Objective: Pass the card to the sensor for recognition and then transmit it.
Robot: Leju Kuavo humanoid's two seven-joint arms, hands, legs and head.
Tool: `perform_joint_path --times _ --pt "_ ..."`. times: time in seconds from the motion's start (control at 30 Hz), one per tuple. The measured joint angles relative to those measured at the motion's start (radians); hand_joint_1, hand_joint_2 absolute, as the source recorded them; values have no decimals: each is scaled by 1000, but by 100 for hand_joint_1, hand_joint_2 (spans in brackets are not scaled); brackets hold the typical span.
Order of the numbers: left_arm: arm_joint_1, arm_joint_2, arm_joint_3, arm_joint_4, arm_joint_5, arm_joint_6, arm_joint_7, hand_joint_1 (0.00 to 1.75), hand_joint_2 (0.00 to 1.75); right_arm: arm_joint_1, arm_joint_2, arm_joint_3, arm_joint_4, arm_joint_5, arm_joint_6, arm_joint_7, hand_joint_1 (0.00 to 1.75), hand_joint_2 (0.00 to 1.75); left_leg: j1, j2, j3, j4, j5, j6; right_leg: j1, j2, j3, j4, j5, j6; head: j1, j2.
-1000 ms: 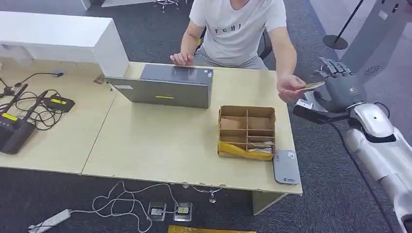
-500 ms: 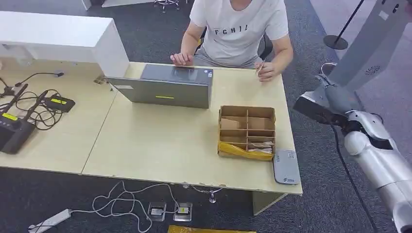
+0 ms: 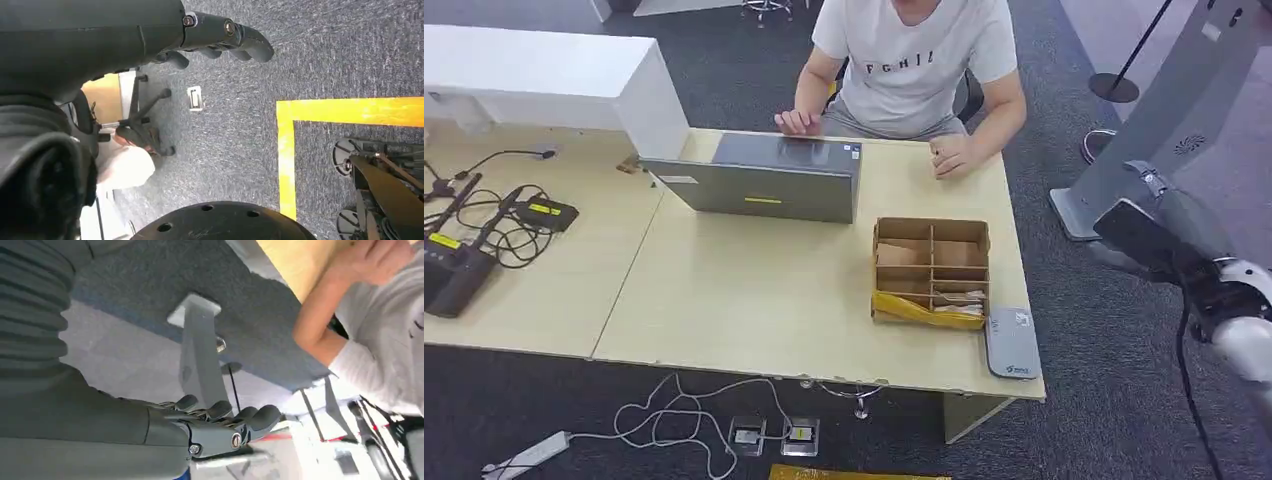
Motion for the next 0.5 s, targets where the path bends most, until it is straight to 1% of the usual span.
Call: perform_joint_path --times 0.1,0.17,0.23,0.3,0.37,0.5 --pt "0 -1 0 0 0 5 0 0 0 53 -36 -1 -66 87 -87 -28 0 175 0 0 0 0 0 0 0 0 0 0 0 0 0 0" --pt "0 -2 0 0 0 6 0 0 0 87 -55 -1 -99 106 -110 -35 0 175 0 0 -1 0 0 0 0 0 0 0 0 0 0 0" --pt "-1 -3 0 0 0 10 0 0 0 116 -65 2 -126 139 -133 -59 0 175 0 0 0 0 0 0 0 0 0 0 0 0 1 0" --pt "-2 -6 0 0 0 17 0 0 0 148 -68 10 -144 173 -174 -81 0 175 1 0 0 0 0 0 1 0 0 0 0 0 0 0" --pt "-2 -10 0 0 2 25 0 0 0 185 -66 24 -154 196 -210 -87 0 175 0 0 -1 0 0 0 0 -1 0 0 0 0 1 0" --pt "-2 -15 0 0 3 29 1 0 0 219 -63 49 -169 205 -226 -87 0 175 0 0 -1 0 0 0 1 0 0 0 0 0 0 0"
